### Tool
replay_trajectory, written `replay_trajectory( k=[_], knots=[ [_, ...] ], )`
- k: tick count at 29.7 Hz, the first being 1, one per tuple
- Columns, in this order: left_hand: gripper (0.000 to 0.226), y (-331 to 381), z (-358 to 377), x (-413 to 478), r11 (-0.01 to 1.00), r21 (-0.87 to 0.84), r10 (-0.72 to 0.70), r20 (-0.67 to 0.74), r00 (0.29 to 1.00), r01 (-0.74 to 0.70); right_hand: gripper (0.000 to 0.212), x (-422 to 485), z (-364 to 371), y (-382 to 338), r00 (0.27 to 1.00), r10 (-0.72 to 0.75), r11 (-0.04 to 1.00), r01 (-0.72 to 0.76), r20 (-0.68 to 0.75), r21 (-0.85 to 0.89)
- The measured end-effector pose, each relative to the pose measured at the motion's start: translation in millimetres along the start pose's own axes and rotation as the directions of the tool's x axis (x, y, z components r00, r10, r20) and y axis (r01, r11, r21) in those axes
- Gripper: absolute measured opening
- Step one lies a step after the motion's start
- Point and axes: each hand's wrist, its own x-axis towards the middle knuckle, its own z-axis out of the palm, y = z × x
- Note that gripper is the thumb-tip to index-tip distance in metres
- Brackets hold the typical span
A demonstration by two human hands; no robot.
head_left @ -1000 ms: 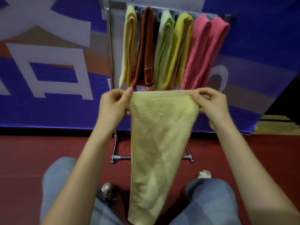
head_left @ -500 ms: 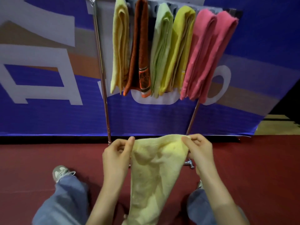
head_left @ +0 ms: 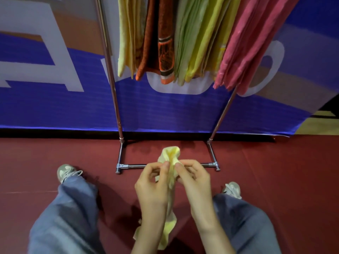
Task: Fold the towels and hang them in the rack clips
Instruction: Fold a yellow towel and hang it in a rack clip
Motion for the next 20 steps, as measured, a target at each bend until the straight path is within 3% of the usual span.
replay_trajectory(
  k=[8,12,16,20],
  knots=[
    [0.009,3.7,-4.9,-8.5,0.997,-0.077,0.018,0.041,0.999,-0.015,0.027,-16.1,-1.1,1.1,1.000,-0.011,0.998,0.013,0.025,-0.065],
    [0.020,4.2,-7.2,-11.4,0.995,-0.103,0.022,0.076,0.997,-0.014,0.026,-25.1,-1.9,-4.9,0.999,-0.020,1.000,0.021,0.034,-0.018],
    [0.017,2.8,-18.5,-16.1,0.989,-0.150,0.022,0.187,0.982,0.006,0.030,-33.1,-8.2,-16.5,0.987,0.059,0.974,-0.090,0.153,0.207],
    [0.020,7.0,-30.4,-14.7,0.992,-0.112,0.083,0.203,0.976,-0.061,0.025,-36.9,-13.9,-14.6,0.968,0.007,0.987,-0.046,0.252,0.151]
  ],
)
